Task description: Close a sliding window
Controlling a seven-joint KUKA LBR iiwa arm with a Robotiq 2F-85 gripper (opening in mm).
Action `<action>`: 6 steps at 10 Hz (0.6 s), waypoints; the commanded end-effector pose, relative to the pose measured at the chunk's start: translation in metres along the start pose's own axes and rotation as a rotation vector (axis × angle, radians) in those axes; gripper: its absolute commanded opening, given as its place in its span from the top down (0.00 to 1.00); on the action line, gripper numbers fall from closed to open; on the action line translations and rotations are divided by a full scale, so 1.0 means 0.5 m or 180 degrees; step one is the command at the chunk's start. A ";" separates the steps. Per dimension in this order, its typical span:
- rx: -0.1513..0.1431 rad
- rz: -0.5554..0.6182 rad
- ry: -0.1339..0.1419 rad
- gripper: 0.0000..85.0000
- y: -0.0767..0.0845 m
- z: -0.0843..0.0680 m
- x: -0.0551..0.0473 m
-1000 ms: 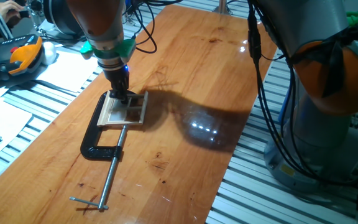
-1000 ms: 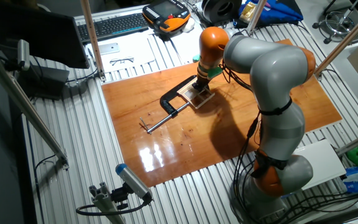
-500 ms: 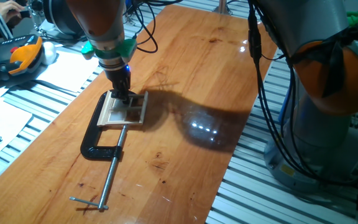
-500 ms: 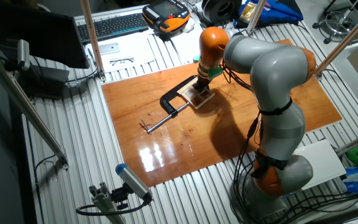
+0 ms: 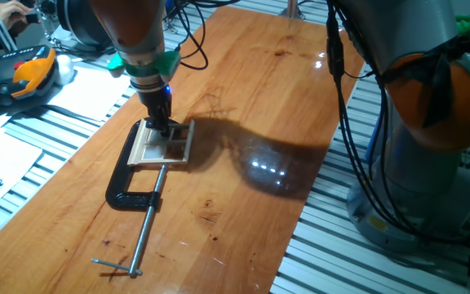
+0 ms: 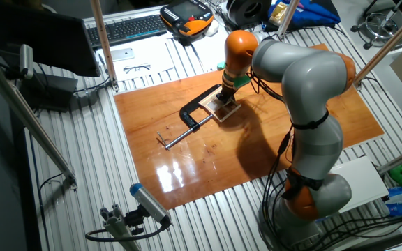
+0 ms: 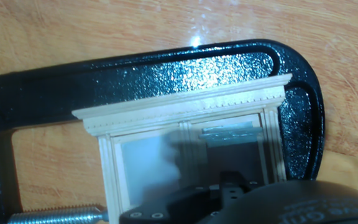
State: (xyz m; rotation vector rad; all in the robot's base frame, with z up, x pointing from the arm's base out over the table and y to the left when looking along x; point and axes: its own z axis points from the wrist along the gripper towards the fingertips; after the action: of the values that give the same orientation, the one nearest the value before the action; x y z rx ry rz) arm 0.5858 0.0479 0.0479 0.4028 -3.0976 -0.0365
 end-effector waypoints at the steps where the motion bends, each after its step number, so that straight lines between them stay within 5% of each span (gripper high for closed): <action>1: 0.0009 0.0001 -0.0001 1.00 -0.001 0.001 0.001; 6: 0.0044 -0.0003 0.0039 1.00 -0.004 0.002 0.012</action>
State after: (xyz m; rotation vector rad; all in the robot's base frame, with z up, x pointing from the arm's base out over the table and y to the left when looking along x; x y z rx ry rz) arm 0.5807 0.0445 0.0469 0.4037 -3.0879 -0.0129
